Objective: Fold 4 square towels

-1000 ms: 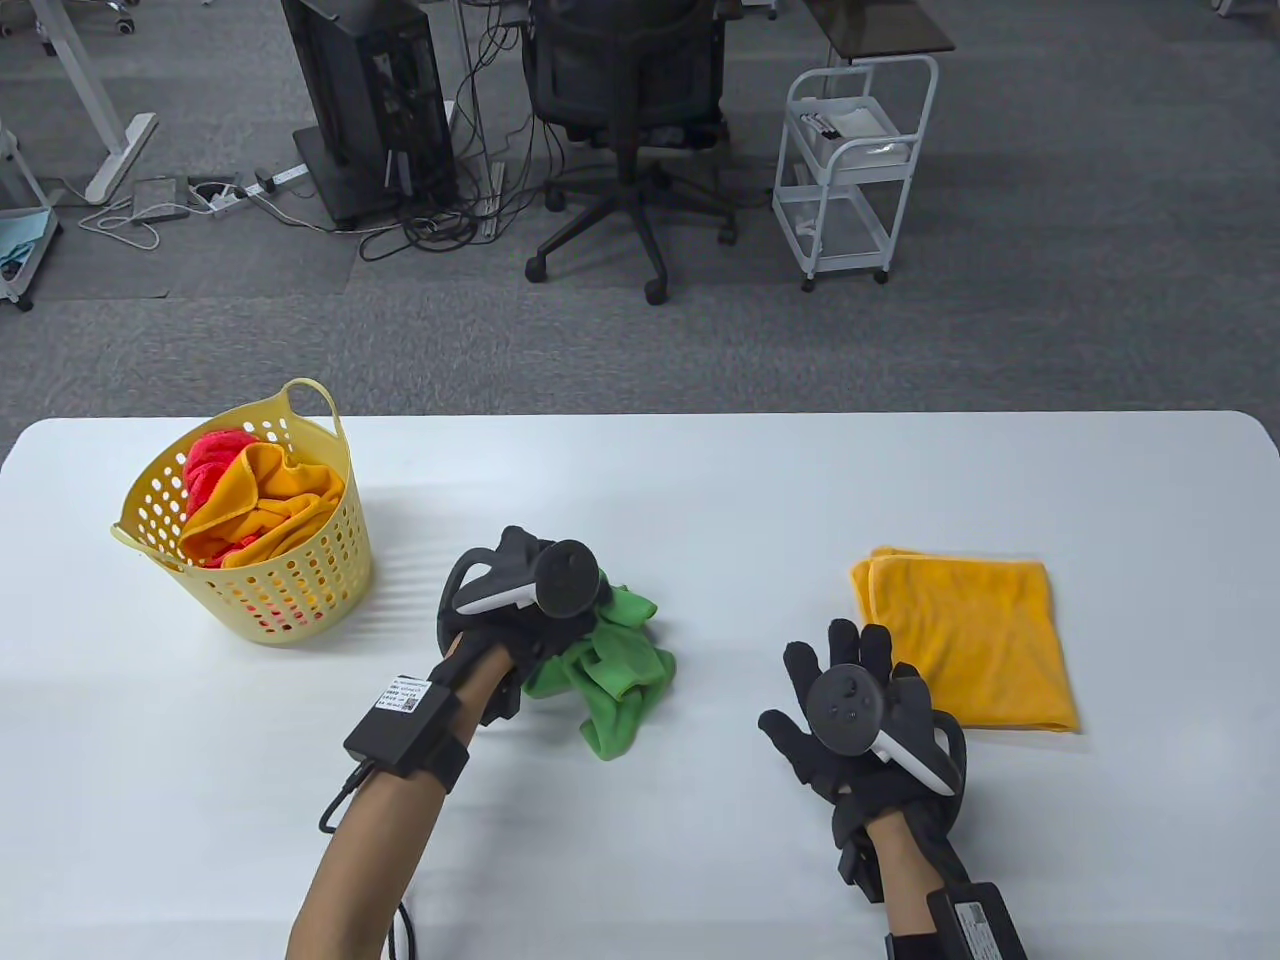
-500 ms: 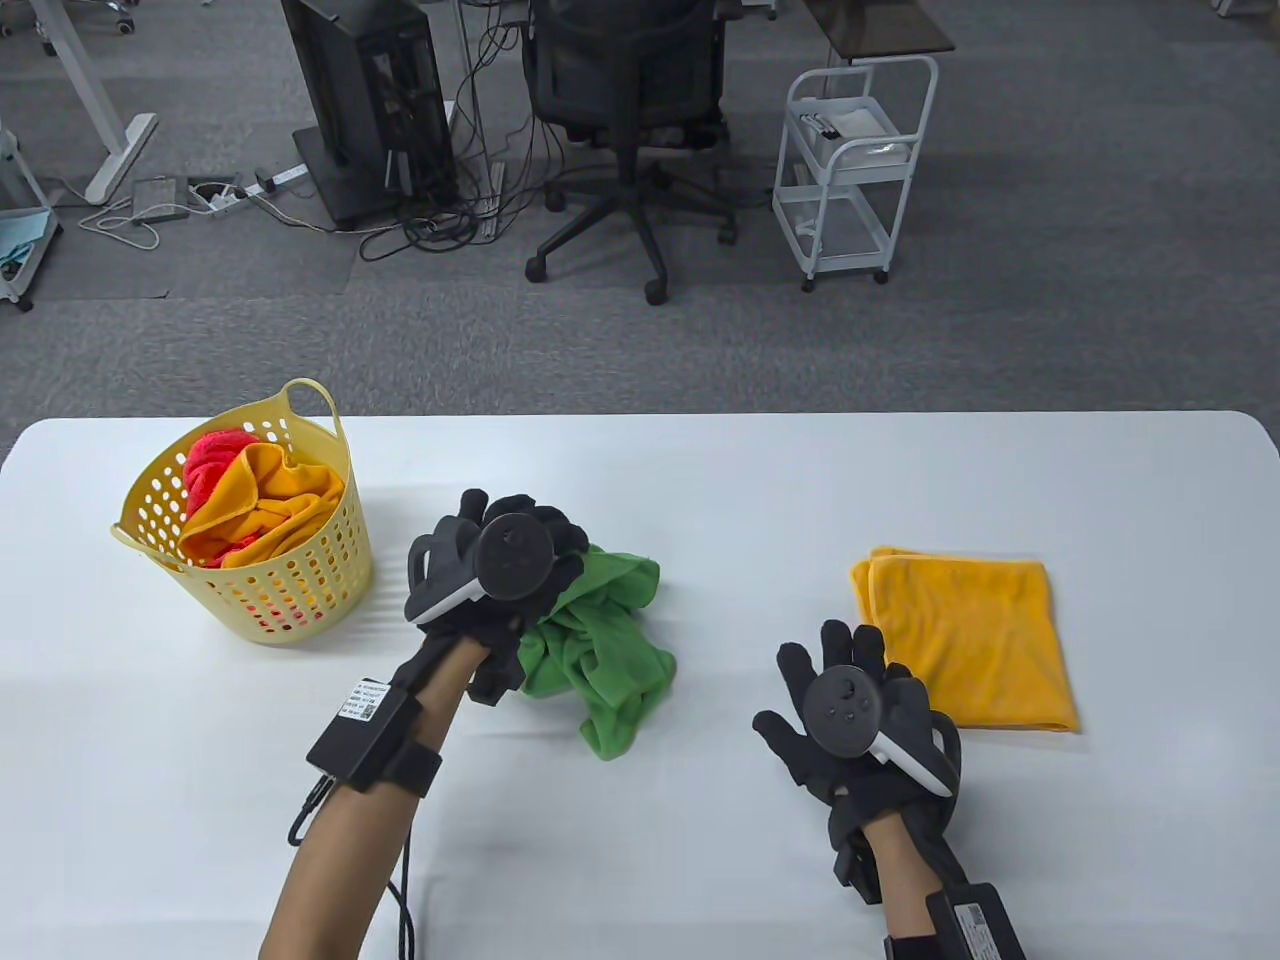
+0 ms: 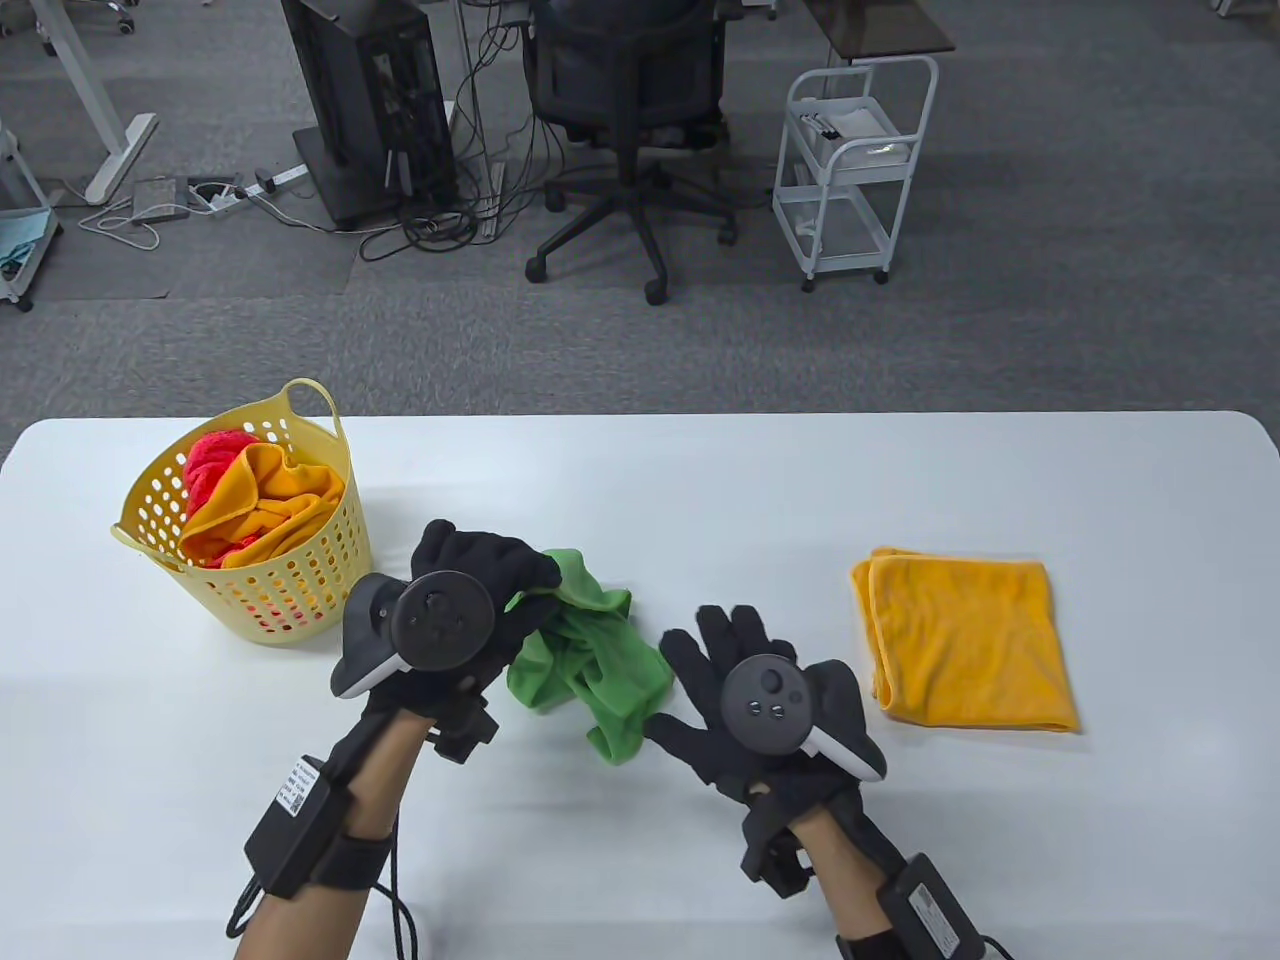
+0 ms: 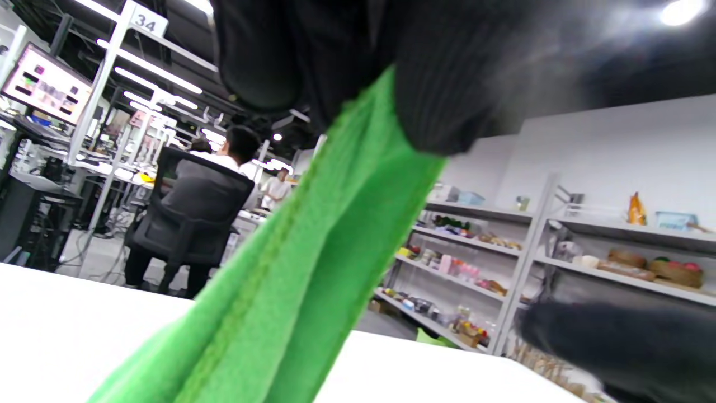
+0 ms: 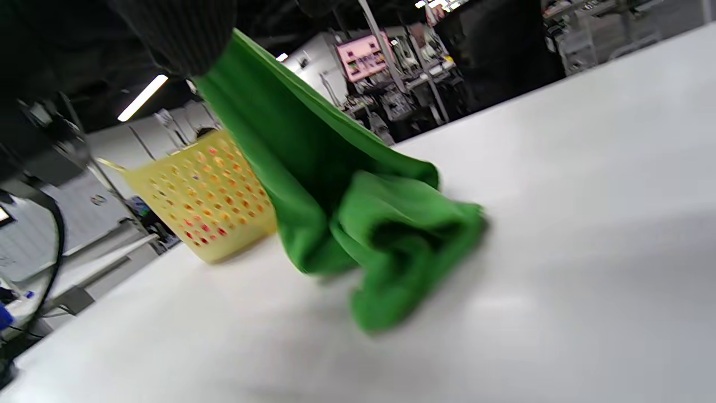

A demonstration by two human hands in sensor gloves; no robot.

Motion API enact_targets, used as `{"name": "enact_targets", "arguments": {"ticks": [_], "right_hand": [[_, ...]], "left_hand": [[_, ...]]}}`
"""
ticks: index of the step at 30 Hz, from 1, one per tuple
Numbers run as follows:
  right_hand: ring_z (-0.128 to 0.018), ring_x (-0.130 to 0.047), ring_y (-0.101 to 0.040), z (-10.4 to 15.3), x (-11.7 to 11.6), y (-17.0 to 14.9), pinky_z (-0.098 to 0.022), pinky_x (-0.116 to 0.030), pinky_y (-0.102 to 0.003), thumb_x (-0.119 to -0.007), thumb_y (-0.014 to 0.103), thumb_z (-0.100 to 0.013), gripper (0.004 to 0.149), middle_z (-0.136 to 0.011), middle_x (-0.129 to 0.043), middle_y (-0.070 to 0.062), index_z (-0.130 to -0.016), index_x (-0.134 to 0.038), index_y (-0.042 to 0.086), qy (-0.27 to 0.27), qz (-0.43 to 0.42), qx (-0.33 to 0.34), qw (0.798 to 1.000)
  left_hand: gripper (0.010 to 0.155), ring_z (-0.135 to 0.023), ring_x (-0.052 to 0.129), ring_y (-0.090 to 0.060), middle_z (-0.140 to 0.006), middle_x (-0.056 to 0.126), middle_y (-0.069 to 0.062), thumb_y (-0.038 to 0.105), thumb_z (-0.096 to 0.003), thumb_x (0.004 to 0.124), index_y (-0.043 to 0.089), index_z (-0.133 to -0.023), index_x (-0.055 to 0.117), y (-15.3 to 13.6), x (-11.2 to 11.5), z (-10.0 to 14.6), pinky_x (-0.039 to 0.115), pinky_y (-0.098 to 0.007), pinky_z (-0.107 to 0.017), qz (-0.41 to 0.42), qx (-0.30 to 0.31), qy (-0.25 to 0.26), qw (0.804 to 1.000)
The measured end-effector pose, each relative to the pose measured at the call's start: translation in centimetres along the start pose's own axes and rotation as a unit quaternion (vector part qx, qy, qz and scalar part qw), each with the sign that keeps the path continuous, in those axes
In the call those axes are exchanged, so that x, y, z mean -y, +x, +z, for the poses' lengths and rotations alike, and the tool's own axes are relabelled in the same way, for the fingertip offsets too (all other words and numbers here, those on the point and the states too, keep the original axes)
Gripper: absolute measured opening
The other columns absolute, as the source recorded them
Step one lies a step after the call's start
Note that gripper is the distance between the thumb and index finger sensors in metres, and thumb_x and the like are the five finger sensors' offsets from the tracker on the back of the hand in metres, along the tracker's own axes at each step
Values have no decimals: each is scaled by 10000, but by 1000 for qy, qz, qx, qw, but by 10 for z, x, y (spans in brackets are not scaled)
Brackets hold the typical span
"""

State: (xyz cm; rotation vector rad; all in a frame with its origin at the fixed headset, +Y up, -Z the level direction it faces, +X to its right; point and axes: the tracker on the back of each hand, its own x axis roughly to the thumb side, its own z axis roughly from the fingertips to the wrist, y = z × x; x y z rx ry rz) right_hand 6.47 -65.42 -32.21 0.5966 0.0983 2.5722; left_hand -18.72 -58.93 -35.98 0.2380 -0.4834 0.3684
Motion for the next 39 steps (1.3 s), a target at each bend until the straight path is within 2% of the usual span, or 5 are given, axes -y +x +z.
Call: {"name": "enact_targets", "arguments": {"ticks": [5,11,15,23,39], "right_hand": [[-996,-764,-412,-45,5,34,-703,-676,-564,-861,404,-586,781,-1225,-379,-277,-1146,-443,54,-57,-36,49,996],[-531,-1005,-165,-80,-5,41,-407,-844,-346,-893,290,-574,563,-1043,-784,-222,-1036,-669,60,-84,-117,61,988],[-356,-1036,-113,-91,-4,38,-280,-866,-304,-901,278,-568,429,-801,-986,-142,-931,-799,73,-107,-157,53,980],[-352,-1034,-116,-92,17,55,-278,-863,-305,-906,306,-562,429,-748,-1004,-106,-921,-818,87,-122,-71,77,987],[-361,-1035,-120,-89,-5,32,-284,-863,-309,-898,348,-554,441,-719,-1005,-83,-909,-823,98,-89,-73,50,992]], "left_hand": [[338,-882,807,-413,-914,889,-62,356,-530,887,287,-859,855,0,4,5,383,-681,-767,64,24,-14,998],[336,-887,804,-411,-921,885,-62,359,-532,886,292,-860,854,-13,-2,9,379,-681,-767,98,20,-21,995],[351,-889,799,-414,-926,880,-63,368,-543,869,273,-880,840,-22,-10,12,386,-680,-766,103,5,-13,995],[359,-904,767,-443,-940,865,-84,421,-572,838,257,-891,840,-38,-23,15,364,-688,-765,188,-8,-31,982],[318,-892,779,-442,-916,884,-83,365,-548,897,248,-843,883,-58,-51,33,389,-682,-765,194,-69,119,971]]}}
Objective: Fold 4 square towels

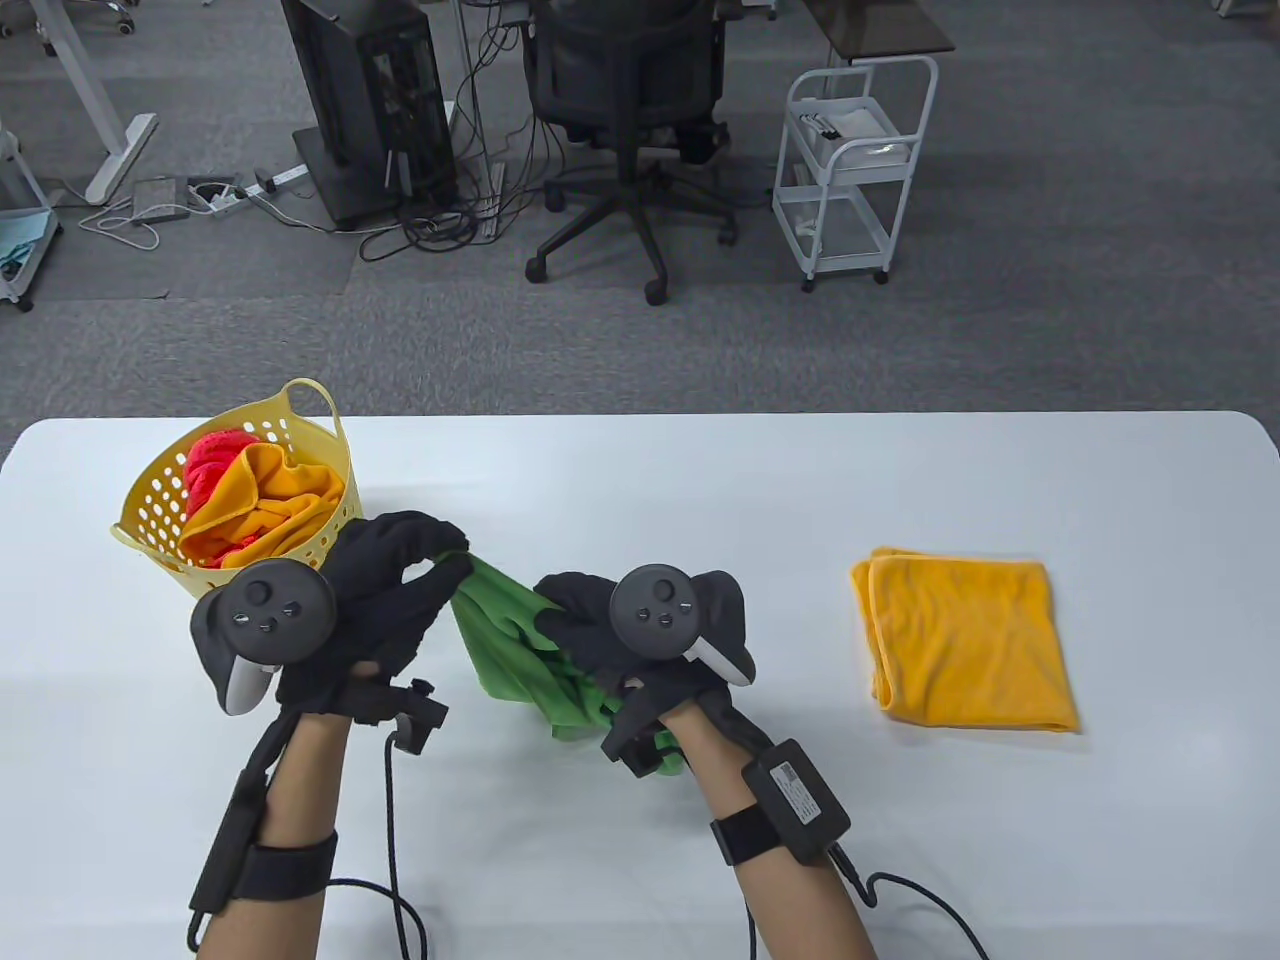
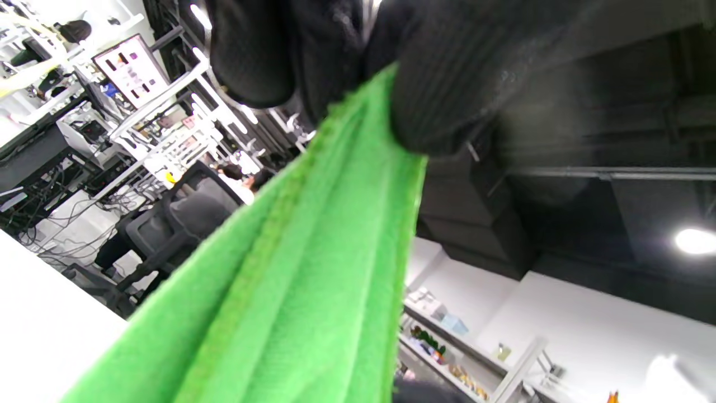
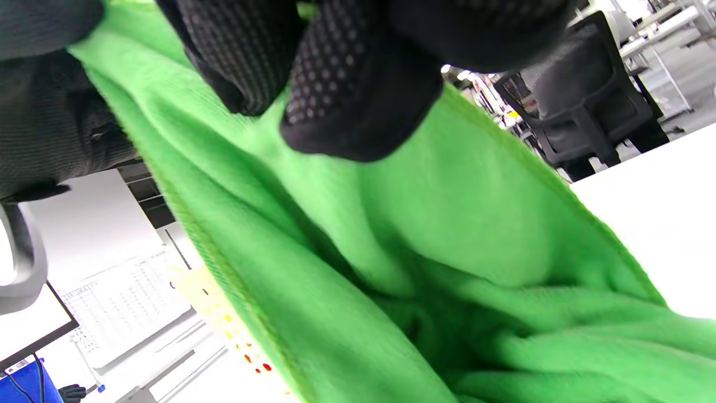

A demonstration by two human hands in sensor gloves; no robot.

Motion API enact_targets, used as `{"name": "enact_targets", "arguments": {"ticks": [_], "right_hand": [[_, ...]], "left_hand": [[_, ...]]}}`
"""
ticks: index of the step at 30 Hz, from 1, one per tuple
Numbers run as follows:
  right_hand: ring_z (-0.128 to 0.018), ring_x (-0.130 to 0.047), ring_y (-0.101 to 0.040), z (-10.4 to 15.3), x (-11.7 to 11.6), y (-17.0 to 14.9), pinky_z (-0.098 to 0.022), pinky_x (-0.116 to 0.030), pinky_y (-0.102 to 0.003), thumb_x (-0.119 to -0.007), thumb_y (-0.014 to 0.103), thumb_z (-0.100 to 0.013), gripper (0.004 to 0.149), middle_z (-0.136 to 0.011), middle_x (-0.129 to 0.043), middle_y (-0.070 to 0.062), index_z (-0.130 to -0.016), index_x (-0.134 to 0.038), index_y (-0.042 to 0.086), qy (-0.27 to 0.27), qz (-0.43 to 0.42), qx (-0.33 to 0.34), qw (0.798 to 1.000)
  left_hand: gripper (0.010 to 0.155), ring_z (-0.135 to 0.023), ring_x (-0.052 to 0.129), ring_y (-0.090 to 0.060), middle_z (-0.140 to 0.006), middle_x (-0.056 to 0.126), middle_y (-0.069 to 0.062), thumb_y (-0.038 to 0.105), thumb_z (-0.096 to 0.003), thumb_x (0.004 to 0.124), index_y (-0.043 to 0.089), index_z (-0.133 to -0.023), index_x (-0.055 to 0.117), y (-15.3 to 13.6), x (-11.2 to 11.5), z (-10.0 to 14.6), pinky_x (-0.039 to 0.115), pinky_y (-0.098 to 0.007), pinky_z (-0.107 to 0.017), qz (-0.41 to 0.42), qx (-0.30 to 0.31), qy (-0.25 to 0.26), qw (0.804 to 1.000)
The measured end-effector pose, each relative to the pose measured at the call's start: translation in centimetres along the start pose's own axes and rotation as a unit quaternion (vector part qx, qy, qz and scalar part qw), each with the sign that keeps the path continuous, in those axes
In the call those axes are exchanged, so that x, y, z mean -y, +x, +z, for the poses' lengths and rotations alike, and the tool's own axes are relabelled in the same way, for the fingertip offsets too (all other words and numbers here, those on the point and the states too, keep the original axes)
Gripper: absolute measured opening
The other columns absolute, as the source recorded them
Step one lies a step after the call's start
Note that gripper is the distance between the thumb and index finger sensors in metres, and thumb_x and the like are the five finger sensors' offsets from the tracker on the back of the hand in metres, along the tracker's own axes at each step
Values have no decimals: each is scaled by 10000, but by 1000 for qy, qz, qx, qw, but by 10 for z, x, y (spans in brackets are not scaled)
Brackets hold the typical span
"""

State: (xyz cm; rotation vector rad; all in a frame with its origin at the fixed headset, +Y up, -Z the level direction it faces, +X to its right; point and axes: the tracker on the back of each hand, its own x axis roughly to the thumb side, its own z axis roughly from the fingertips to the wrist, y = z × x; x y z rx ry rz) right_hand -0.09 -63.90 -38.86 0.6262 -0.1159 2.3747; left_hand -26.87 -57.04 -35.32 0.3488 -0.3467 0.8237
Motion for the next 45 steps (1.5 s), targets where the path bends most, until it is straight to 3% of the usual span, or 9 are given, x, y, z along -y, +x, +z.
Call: {"name": "enact_targets", "arguments": {"ticks": [4,9,28,36,41,45], "right_hand": [[-356,-1036,-118,2,7,-11,-281,-863,-307,-908,357,-543,443,-710,-1010,-80,-900,-832,105,-3,0,-9,1000],[-361,-1037,-122,8,9,-23,-284,-863,-309,-905,356,-544,442,-716,-1009,-78,-903,-829,109,2,64,-21,998],[-348,-1032,-119,31,22,-53,-273,-859,-303,-895,338,-553,441,-758,-999,-85,-923,-812,113,32,151,-48,987],[-420,-1064,-176,42,30,-68,-313,-871,-347,-875,311,-580,416,-804,-1008,-118,-939,-805,113,25,202,-123,971],[-531,-1055,-214,44,35,-74,-384,-862,-382,-852,324,-593,422,-860,-981,-116,-961,-790,128,69,224,-182,955],[-564,-1047,-226,48,41,-77,-409,-854,-396,-852,322,-598,420,-875,-973,-108,-972,-783,144,56,220,-184,956]], "left_hand": [[320,-892,782,-439,-915,887,-80,366,-546,901,249,-843,884,-2,-11,1,389,-684,-763,15,0,13,1000],[321,-889,784,-440,-911,889,-80,364,-543,905,247,-841,885,-6,-25,5,389,-684,-763,37,-6,44,998],[311,-887,791,-435,-900,896,-71,358,-531,931,253,-821,893,-17,-43,11,394,-687,-760,75,-16,91,993],[308,-889,792,-437,-900,899,-69,360,-531,933,254,-818,896,-18,-48,12,392,-690,-759,82,-15,99,992],[309,-891,792,-434,-901,898,-67,361,-532,930,254,-819,895,-18,-50,14,392,-690,-759,81,-15,104,991],[310,-891,792,-434,-903,897,-68,361,-533,928,255,-822,893,-22,-51,14,392,-690,-759,79,-23,107,991]]}}
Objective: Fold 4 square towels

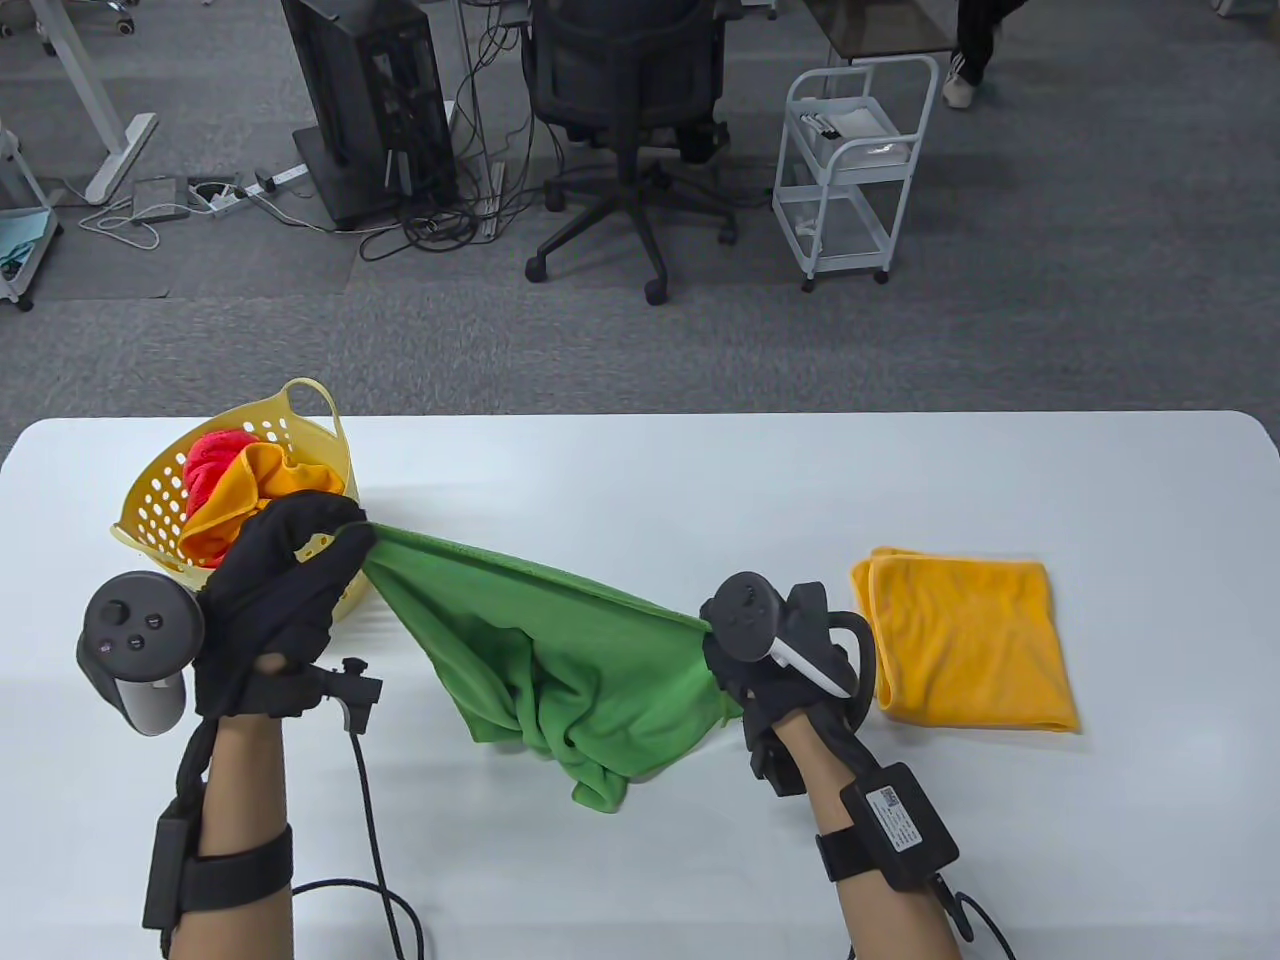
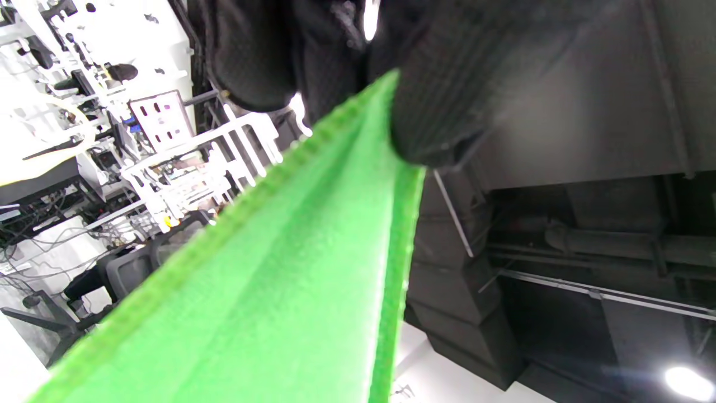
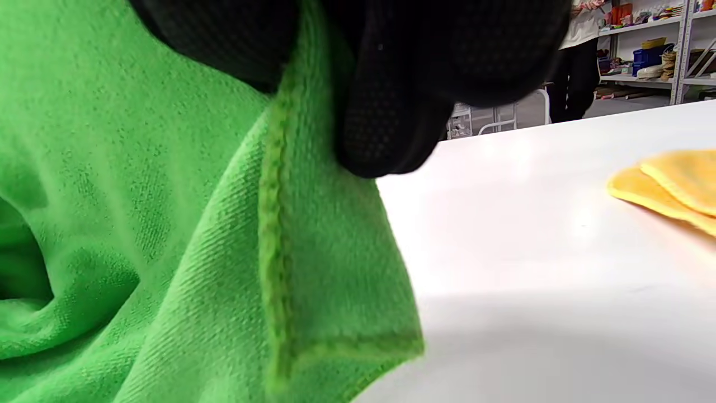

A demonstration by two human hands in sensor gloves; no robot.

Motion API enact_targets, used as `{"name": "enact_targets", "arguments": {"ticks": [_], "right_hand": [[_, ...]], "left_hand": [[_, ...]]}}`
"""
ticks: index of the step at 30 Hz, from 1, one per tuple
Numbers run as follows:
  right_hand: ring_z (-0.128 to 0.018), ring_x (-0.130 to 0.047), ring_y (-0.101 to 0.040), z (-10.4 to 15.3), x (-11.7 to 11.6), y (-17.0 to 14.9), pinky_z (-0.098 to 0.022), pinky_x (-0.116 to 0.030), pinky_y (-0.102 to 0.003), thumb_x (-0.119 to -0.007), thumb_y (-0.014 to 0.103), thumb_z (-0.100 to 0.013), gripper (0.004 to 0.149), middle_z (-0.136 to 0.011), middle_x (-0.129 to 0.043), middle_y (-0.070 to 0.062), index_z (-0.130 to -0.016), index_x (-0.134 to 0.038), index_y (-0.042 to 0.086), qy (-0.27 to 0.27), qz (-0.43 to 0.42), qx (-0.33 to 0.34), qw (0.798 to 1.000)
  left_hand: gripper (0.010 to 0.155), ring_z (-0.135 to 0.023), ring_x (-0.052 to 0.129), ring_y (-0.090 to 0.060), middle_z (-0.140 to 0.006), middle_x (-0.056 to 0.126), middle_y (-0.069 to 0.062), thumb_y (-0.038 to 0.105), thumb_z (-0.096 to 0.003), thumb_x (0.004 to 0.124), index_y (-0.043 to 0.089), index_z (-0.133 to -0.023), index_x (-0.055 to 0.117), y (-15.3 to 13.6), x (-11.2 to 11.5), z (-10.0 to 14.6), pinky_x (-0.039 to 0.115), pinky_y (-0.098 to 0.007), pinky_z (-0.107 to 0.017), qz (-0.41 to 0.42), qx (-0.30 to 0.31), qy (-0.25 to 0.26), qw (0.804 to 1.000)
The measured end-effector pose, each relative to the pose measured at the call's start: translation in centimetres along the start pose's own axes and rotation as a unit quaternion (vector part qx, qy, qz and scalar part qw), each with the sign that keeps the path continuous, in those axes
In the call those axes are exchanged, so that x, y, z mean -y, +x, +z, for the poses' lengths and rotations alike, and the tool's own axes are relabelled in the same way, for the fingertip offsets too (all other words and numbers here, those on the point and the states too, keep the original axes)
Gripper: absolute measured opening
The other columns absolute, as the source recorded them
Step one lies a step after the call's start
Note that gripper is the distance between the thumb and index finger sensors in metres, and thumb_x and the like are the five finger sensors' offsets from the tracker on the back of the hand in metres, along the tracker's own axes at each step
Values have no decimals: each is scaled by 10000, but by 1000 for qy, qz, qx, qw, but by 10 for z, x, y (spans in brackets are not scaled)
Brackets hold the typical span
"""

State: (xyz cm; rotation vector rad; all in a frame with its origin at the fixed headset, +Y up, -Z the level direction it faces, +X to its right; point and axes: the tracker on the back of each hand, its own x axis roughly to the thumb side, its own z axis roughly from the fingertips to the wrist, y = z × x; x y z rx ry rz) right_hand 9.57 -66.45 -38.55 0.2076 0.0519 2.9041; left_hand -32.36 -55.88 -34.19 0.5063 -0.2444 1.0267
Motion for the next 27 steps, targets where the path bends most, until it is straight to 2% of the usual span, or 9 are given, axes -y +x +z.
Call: {"name": "enact_targets", "arguments": {"ticks": [7,14,18,21,27], "right_hand": [[-663,-1024,-266,10,7,-22,-475,-837,-440,-843,263,-610,399,-916,-949,-113,-990,-771,165,9,-11,-16,1000],[-726,-1004,-303,24,23,-45,-512,-824,-469,-829,209,-617,402,-966,-914,-145,-1009,-755,154,32,-83,-15,996],[-684,-1031,-296,37,40,-58,-487,-839,-459,-820,178,-618,418,-951,-922,-186,-1021,-734,107,36,-146,15,988],[-652,-1054,-284,55,72,-61,-454,-857,-447,-790,193,-632,475,-918,-909,-220,-1028,-605,7,44,-171,56,983],[-534,-1105,-260,88,142,-57,-350,-891,-410,-833,255,-616,467,-807,-981,-204,-965,-654,2,-36,-239,124,962]], "left_hand": [[309,-894,786,-440,-909,889,-71,364,-543,913,254,-830,883,-7,-11,1,392,-692,-758,13,-17,16,1000],[314,-897,779,-449,-923,876,-76,374,-557,892,251,-845,869,-16,-16,2,391,-696,-756,13,-39,30,999],[322,-897,777,-453,-930,873,-82,376,-562,884,246,-856,865,-20,-20,2,390,-696,-757,8,-48,30,998],[333,-897,776,-454,-930,872,-87,378,-566,876,233,-865,858,-24,-28,2,393,-697,-757,12,-53,37,998],[360,-893,768,-470,-931,864,-110,372,-577,856,182,-882,838,-22,-45,3,392,-704,-754,38,-58,26,997]]}}
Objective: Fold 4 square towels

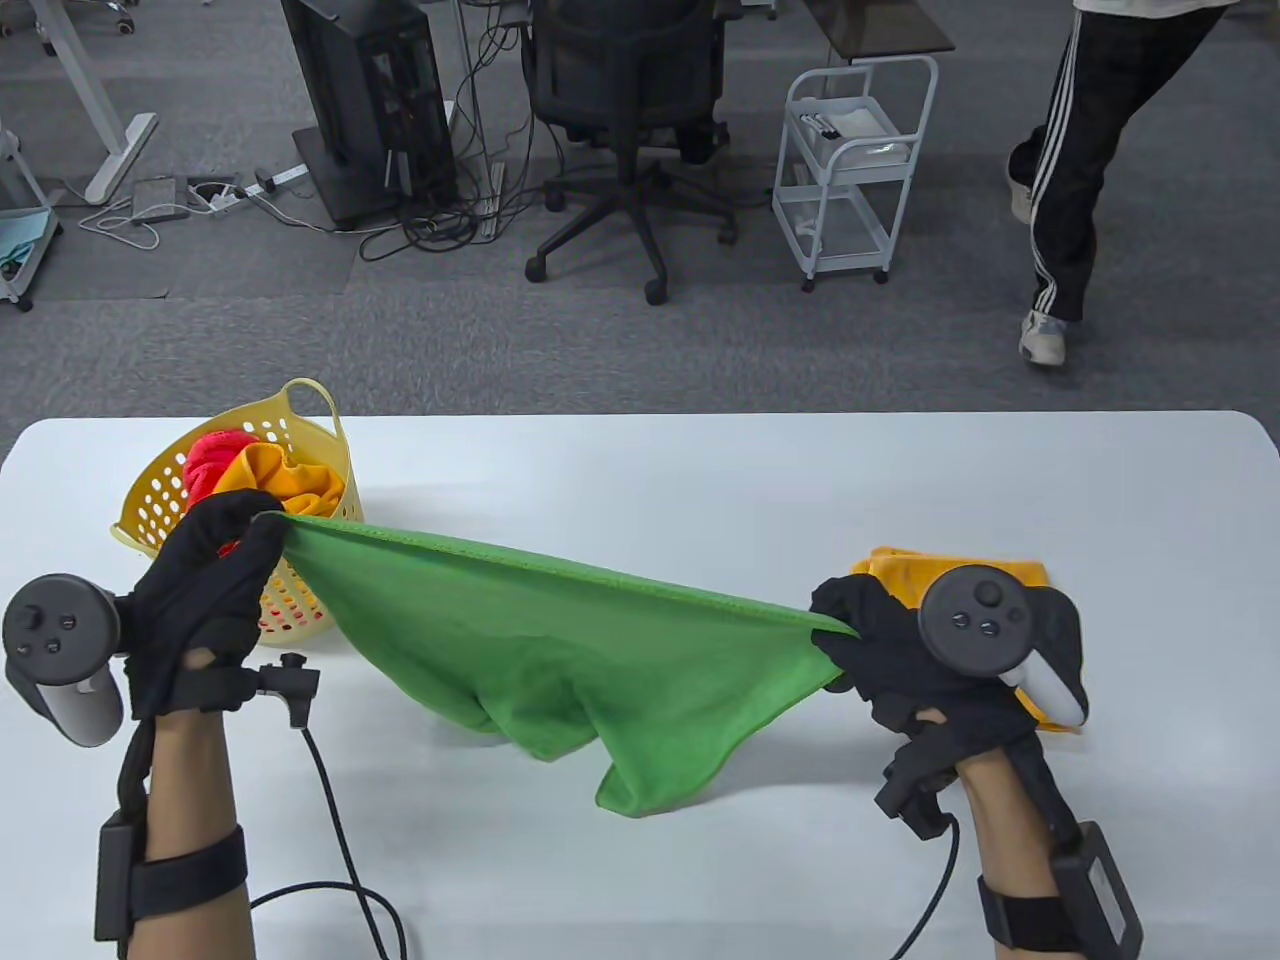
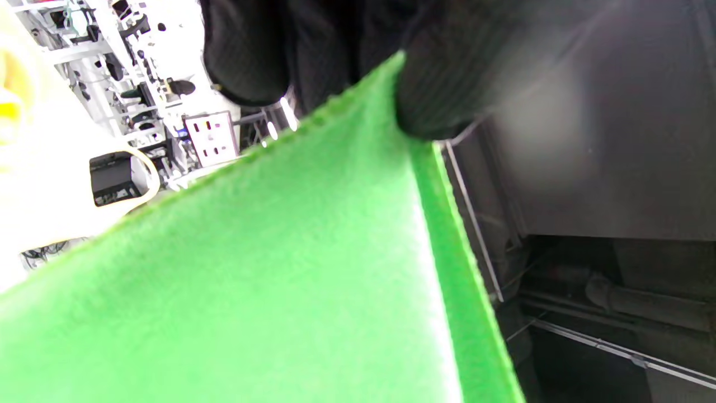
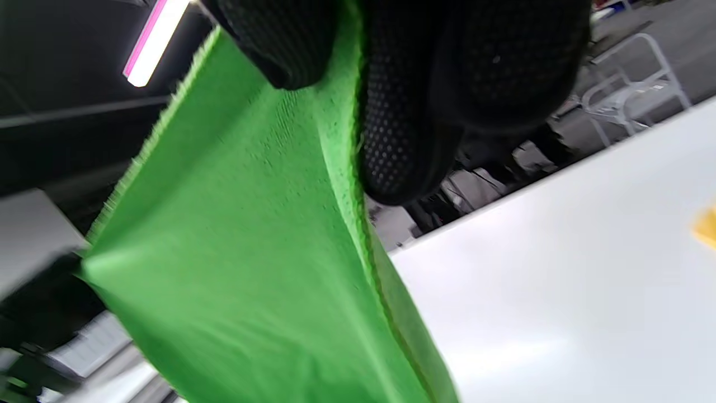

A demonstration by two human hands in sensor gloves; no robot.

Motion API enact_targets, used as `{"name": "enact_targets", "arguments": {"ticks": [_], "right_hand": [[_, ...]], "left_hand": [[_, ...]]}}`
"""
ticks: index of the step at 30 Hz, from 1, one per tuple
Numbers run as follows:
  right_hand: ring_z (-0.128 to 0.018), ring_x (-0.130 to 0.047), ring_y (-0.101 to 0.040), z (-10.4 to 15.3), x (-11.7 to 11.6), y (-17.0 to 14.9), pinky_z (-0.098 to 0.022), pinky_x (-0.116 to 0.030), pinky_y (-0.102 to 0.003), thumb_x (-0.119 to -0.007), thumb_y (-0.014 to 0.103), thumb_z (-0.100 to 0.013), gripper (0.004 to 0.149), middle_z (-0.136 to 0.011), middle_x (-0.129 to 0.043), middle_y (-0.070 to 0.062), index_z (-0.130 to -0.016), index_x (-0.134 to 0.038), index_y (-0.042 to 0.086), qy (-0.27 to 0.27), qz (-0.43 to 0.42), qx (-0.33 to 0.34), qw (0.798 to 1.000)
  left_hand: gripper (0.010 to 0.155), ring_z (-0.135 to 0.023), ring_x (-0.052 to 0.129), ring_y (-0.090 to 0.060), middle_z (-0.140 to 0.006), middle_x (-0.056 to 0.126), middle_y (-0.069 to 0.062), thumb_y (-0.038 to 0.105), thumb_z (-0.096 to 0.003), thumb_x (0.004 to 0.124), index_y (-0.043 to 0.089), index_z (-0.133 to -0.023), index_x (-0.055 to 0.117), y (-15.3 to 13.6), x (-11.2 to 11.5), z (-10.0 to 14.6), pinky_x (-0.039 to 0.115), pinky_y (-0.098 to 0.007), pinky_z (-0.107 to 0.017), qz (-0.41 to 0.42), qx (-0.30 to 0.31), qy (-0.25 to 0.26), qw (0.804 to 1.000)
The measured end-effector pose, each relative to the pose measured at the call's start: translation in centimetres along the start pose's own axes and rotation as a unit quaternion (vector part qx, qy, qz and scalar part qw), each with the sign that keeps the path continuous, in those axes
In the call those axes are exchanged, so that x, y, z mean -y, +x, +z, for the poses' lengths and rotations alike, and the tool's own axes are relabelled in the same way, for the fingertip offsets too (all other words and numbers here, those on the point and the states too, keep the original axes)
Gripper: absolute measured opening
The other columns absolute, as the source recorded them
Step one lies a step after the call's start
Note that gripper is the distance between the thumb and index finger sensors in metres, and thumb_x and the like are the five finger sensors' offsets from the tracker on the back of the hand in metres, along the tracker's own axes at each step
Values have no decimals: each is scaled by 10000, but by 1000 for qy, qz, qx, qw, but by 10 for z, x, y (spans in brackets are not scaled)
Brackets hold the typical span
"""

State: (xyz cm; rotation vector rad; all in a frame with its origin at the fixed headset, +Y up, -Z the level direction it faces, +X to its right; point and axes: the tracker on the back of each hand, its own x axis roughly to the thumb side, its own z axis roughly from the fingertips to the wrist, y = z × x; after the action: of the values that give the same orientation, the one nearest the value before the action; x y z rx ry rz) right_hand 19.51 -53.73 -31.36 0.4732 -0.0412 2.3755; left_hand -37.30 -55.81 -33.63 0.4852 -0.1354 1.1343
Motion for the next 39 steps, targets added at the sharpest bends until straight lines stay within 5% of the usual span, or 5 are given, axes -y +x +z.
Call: {"name": "enact_targets", "arguments": {"ticks": [7,14,21,30,39], "right_hand": [[-439,-1109,-247,-35,57,10,-286,-882,-377,-825,326,-607,435,-750,-1036,-211,-900,-809,4,-52,-64,-2,997],[-491,-1060,-272,-116,66,-25,-325,-847,-363,-757,326,-646,440,-903,-935,-227,-986,-769,49,-89,-35,-133,986],[-502,-1027,-232,-137,81,-20,-346,-833,-343,-843,346,-599,430,-924,-889,-182,-962,-834,116,-197,-17,-123,972],[-929,-814,-395,-78,70,-20,-584,-751,-493,-850,351,-590,427,-1126,-709,-173,-970,-838,159,-160,8,-42,986],[-882,-845,-374,-16,20,-50,-585,-757,-490,-894,363,-563,428,-1090,-756,-157,-945,-869,171,-100,55,-72,991]], "left_hand": [[369,-893,767,-475,-946,853,-119,373,-584,842,180,-899,828,11,0,-32,404,-703,-756,26,-32,-23,999],[344,-883,786,-461,-939,863,-112,342,-566,881,210,-882,850,3,41,-110,446,-685,-749,-18,-121,-35,992],[327,-904,784,-439,-946,863,-74,354,-550,896,269,-864,853,8,46,-146,458,-672,-751,-22,-103,-35,994],[321,-914,786,-448,-970,877,-85,333,-547,888,277,-862,868,26,20,-81,466,-667,-752,-52,2,-42,998],[332,-890,844,-437,-946,933,-89,342,-550,886,267,-872,873,-1,22,9,516,-659,-746,-132,4,-97,986]]}}
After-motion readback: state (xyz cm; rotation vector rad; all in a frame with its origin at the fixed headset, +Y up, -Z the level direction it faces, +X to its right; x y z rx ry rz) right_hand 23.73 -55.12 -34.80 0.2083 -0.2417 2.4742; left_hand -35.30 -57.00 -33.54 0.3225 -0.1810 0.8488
